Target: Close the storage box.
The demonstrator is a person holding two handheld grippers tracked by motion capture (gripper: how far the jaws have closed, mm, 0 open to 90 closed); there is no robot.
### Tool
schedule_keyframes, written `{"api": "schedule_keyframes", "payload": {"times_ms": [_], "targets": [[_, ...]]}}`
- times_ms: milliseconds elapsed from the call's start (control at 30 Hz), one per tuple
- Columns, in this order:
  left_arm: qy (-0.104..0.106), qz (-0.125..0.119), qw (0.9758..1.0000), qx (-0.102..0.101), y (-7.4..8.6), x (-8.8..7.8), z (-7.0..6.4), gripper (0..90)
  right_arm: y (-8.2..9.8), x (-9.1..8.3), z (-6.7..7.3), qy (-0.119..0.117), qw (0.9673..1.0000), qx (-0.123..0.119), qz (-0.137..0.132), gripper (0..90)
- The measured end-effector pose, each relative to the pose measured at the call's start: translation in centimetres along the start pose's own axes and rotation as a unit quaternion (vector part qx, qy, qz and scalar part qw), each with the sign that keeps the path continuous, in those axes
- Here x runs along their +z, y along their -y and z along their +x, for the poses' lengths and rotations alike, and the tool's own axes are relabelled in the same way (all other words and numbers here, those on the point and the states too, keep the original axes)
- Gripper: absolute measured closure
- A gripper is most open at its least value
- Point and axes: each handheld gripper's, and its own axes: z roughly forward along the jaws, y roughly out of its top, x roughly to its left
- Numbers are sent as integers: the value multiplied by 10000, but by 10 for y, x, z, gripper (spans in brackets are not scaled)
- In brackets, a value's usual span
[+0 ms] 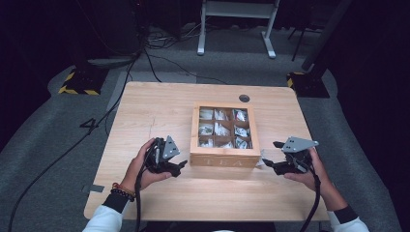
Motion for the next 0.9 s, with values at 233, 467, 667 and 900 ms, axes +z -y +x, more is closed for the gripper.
{"api": "schedule_keyframes", "payload": {"times_ms": [233, 467, 667, 900], "targets": [[-133, 137, 9998, 32, 12, -4, 2, 186, 9, -4, -3, 142, 9999, 33, 84, 253], [-268, 278, 9992, -58, 27, -6, 9, 184, 21, -7, -7, 276, 9994, 102, 171, 263], [-321, 365, 9988, -116, 38, -9, 13, 185, 33, -6, -9, 351, 9988, 172, 301, 264], [-365, 421, 9982, -221, 51, -13, 16, 185, 44, -8, -11, 390, 9982, 278, 364, 263]]}}
